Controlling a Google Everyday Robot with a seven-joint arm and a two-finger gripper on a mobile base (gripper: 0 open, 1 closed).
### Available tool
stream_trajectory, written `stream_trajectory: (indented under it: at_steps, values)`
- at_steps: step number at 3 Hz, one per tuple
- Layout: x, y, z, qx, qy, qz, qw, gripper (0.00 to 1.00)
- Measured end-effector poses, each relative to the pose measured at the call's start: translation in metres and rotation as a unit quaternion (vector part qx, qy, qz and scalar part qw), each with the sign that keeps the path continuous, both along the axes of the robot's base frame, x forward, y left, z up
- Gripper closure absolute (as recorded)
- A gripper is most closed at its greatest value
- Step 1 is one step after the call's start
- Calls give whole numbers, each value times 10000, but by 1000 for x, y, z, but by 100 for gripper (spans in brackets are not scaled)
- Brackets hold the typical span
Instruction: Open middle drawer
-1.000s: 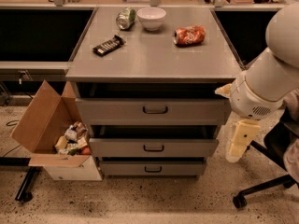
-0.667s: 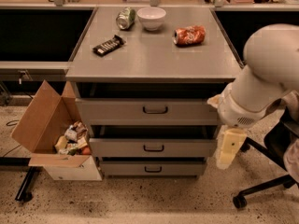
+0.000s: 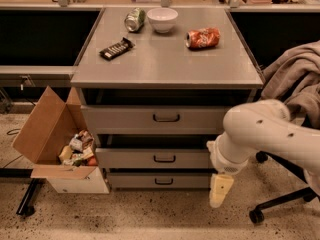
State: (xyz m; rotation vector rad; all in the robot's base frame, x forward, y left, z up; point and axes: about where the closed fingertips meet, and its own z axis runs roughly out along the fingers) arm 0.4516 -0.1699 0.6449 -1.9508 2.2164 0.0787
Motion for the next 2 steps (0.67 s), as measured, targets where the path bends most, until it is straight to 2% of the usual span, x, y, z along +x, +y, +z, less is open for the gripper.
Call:
stream_trajectory:
  at_steps: [1, 2]
  values:
    - [6, 9, -57, 134, 108, -88, 9998, 0]
    - [6, 9, -57, 134, 107, -87, 9998, 0]
